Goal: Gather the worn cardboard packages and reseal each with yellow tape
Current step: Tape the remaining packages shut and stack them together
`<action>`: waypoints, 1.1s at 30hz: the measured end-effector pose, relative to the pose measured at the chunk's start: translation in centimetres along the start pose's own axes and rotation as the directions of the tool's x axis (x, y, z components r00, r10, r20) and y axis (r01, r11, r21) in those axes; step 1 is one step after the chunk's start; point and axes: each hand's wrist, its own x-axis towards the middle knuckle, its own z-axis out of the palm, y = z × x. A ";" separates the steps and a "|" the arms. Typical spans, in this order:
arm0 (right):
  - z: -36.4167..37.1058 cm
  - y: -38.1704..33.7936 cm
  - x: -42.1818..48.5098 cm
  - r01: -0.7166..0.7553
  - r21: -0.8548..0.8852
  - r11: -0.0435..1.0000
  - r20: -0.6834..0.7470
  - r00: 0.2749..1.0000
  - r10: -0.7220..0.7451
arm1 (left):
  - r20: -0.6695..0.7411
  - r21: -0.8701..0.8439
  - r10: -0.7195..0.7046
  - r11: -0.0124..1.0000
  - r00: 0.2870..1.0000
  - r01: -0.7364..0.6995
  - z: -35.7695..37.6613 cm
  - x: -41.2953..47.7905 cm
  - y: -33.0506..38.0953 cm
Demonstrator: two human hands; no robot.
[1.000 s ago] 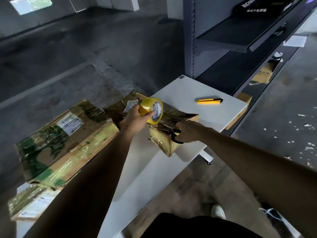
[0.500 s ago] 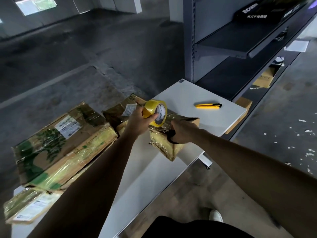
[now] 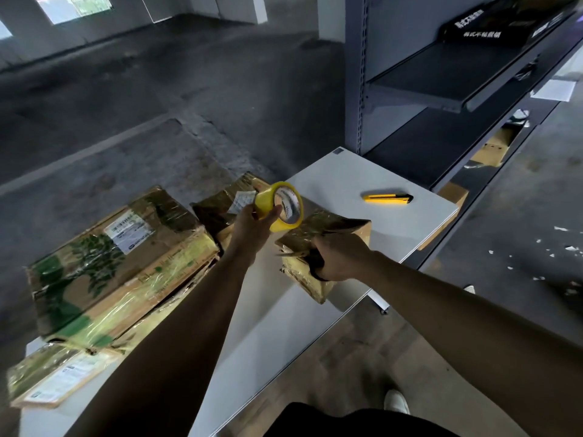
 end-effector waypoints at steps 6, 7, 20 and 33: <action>0.6 -0.8 0.0 0.064 -0.311 0.948 -0.117 0.988 -0.105 | -0.040 -0.094 -0.026 0.995 0.999 0.022 -0.6 -0.6 -1.7; 0.6 -0.8 0.0 0.069 -0.344 0.937 -0.151 0.980 -0.128 | -0.047 -0.118 -0.043 0.992 0.998 0.037 -0.8 -0.6 -1.9; 2.6 -2.2 -0.2 0.012 -0.256 0.967 -0.319 0.943 -0.096 | -0.042 -0.275 -0.109 0.957 0.993 0.093 -3.2 -1.1 -2.8; 2.3 -2.4 1.5 -0.370 0.315 0.874 -0.068 0.910 0.410 | -0.006 -0.304 -0.069 0.950 0.998 0.064 -4.3 -0.3 -4.8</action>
